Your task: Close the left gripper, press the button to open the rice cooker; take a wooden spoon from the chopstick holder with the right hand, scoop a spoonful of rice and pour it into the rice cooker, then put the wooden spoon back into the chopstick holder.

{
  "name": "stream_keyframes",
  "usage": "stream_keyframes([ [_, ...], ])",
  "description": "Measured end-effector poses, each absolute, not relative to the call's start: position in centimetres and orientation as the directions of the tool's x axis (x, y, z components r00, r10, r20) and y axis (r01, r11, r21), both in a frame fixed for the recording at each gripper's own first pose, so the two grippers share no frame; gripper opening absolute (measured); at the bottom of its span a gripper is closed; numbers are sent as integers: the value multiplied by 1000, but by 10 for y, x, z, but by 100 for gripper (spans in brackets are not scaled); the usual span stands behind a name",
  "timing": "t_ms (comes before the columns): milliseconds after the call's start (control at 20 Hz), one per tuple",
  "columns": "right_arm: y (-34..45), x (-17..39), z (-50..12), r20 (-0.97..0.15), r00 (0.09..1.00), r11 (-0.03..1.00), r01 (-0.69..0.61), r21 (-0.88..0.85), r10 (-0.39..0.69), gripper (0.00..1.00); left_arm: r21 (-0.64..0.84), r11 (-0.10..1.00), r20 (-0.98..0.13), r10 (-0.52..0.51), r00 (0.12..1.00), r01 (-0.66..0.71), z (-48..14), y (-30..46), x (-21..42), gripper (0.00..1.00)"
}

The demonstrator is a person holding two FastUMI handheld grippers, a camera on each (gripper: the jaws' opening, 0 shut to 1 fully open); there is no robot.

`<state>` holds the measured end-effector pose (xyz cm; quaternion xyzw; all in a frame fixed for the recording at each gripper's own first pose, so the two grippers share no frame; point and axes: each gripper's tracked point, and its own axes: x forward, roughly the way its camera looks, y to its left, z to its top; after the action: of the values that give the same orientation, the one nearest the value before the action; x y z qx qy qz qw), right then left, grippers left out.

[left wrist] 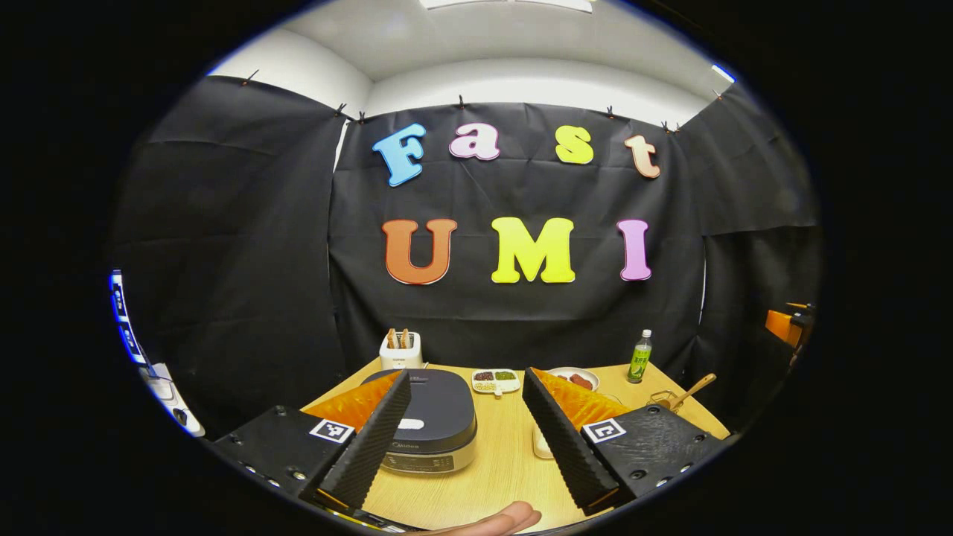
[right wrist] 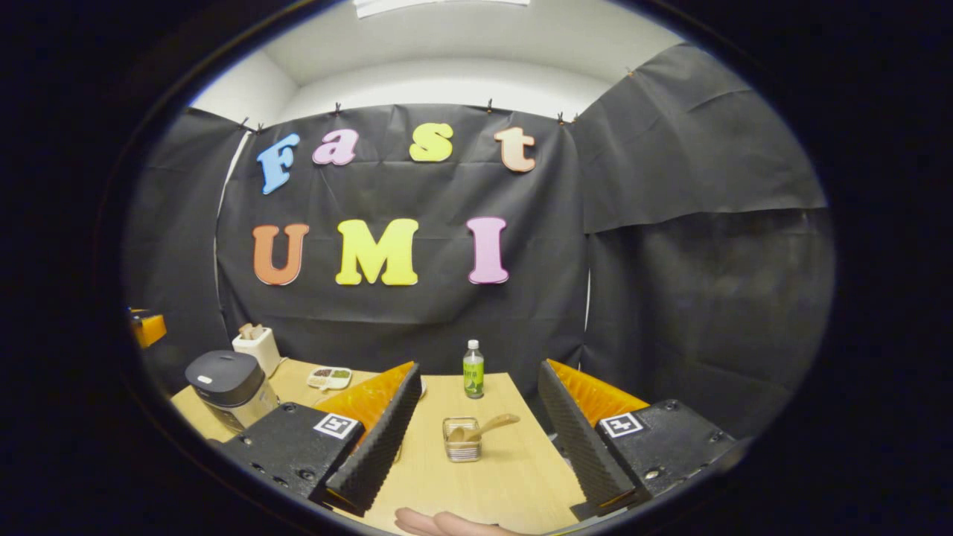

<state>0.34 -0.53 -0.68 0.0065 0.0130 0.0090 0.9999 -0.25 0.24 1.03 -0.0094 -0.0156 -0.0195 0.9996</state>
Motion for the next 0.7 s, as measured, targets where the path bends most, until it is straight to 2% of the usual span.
stream_keyframes([
  [100,-4,2,-7,-21,999,1000,-25,12,26,100,-18,999,32,-40,999,41,11,3,-2,100],
  [250,-2,-1,-12,-30,999,999,-42,21,43,100,-3,999,38,-37,999,37,10,6,1,93],
  [350,-2,-1,-13,-31,998,999,-49,22,49,100,-11,999,41,-43,998,44,11,6,1,91],
  [400,-2,-1,-13,-31,998,999,-48,18,48,100,-16,998,44,-53,998,54,13,3,1,88],
  [500,-3,-2,-12,-28,998,999,-48,17,49,100,-10,999,41,-49,998,50,13,6,1,72],
  [600,-4,-2,-13,-26,998,999,-49,20,49,100,-6,998,25,-58,998,58,10,5,4,66],
  [700,-3,-1,-16,-31,998,998,-52,21,53,100,-7,998,15,-64,998,64,11,6,8,66],
])
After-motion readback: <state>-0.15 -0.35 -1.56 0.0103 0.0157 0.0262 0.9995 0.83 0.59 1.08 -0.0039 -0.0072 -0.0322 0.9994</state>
